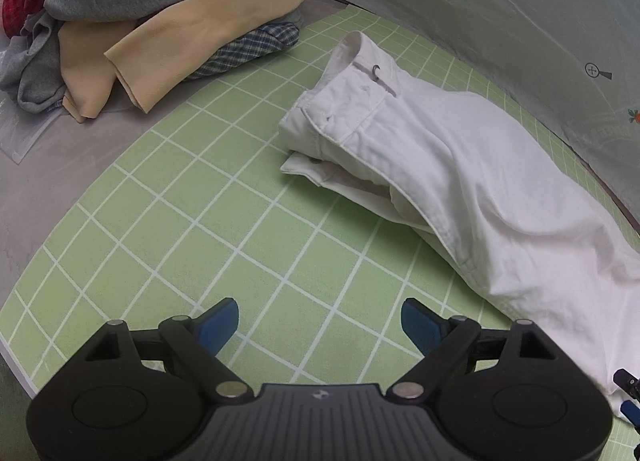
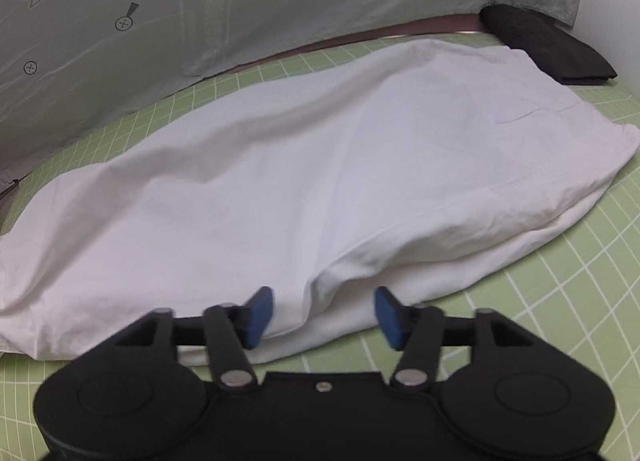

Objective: Fold clothes

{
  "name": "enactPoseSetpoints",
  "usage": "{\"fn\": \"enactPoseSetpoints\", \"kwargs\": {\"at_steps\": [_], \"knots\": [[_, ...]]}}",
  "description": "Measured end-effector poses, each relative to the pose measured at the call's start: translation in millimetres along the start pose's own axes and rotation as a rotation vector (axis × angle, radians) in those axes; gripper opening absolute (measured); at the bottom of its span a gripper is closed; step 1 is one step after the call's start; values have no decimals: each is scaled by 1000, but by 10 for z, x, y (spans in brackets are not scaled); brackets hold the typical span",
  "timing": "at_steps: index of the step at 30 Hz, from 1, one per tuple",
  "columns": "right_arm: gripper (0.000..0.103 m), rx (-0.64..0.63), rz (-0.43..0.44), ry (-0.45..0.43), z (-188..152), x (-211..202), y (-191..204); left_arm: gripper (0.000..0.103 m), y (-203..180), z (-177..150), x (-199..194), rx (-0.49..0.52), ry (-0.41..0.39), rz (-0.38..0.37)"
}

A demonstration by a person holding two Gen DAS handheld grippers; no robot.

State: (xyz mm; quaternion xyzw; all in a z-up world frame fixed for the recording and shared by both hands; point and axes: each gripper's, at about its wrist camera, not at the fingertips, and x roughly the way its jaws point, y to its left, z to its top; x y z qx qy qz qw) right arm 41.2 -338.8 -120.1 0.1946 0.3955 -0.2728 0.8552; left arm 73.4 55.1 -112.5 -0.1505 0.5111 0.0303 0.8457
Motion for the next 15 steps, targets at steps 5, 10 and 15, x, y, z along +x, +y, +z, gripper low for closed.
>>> {"fn": "enactPoseSetpoints", "kwargs": {"at_steps": [5, 10, 15], "knots": [[81, -81, -76, -89, 126, -166, 24, 91, 2, 159, 79, -51, -24, -34], [82, -139, -121, -80, 221, 14, 13, 94, -93, 381, 242, -98, -47, -69], [86, -108, -135, 34, 144, 406, -109, 97, -117, 549, 473, -170, -46, -94]]}}
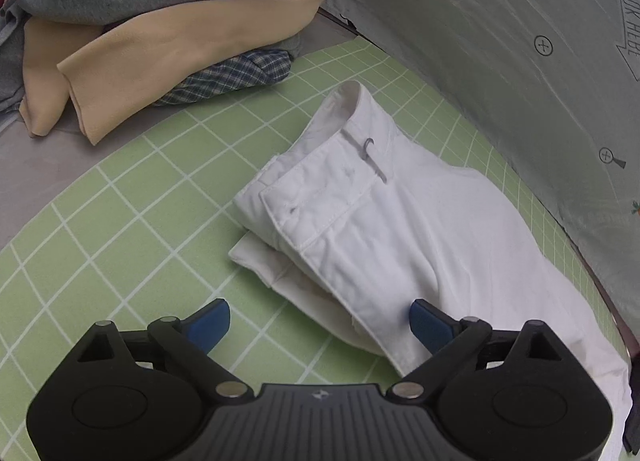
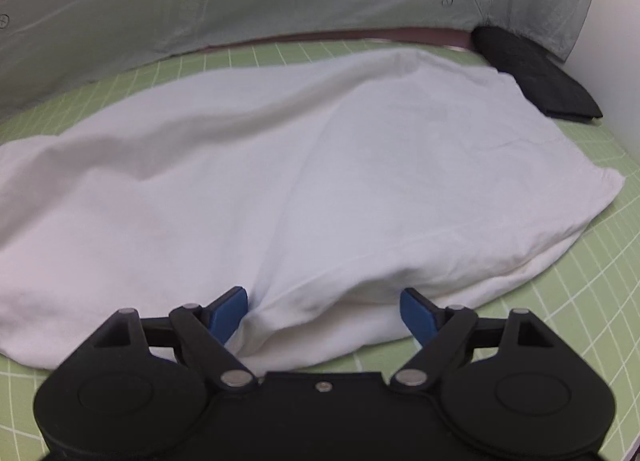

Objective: Fold clothes

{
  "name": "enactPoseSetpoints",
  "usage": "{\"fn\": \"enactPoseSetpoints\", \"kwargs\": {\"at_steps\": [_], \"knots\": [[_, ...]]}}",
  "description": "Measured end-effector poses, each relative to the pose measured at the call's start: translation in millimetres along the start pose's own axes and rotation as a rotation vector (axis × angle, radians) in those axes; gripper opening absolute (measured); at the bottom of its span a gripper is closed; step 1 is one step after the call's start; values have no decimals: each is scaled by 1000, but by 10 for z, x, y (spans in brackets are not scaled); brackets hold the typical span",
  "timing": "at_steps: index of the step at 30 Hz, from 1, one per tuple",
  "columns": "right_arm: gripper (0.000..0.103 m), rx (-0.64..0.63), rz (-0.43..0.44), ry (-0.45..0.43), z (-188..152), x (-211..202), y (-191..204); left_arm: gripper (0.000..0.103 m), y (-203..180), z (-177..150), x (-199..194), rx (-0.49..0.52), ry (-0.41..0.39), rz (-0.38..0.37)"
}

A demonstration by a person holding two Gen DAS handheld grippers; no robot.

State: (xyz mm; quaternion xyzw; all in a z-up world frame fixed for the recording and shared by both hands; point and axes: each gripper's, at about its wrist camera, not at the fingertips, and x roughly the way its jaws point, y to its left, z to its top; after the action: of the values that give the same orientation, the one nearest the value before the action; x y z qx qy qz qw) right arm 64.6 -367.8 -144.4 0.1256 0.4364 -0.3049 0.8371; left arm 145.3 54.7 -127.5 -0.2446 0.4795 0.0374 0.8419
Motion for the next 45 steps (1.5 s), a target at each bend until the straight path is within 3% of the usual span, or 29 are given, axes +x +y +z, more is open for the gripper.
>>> {"fn": "enactPoseSetpoints", "kwargs": {"at_steps": [6, 17, 19, 20, 22, 24, 26, 31, 38, 42, 45], "knots": [[100, 60, 12, 12, -63, 119, -77, 101, 15, 74, 197, -37, 21, -15], [101, 86, 19, -10, -115, 101, -107, 103, 63, 45, 280, -60, -32, -37], [101, 90, 24, -4, -103, 85, -119, 93, 70, 46, 277, -57, -51, -58], [101, 93, 27, -1, -97, 74, -126, 72, 65, 46, 280, -49, -53, -73], [100, 100, 35, -4, -89, 39, -149, 57, 24, 45, 261, -22, -63, -80], [100, 107, 46, -18, -83, -20, -188, 28, -54, 45, 209, 37, -82, -90], [99, 121, 64, -44, -70, -103, -243, 20, -145, 53, 140, 98, -100, -87], [99, 162, 99, -106, -30, -309, -434, 16, -440, 21, -152, 227, -188, -93], [99, 228, 102, -136, 54, -439, -941, 16, -1212, -271, -598, 457, -344, -150], [99, 232, 88, -135, 77, -434, -1304, 15, -1706, -588, -659, 563, -366, -214], [99, 236, 75, -132, 118, -402, -1592, 14, -2065, -915, -565, 593, -309, -285]]}}
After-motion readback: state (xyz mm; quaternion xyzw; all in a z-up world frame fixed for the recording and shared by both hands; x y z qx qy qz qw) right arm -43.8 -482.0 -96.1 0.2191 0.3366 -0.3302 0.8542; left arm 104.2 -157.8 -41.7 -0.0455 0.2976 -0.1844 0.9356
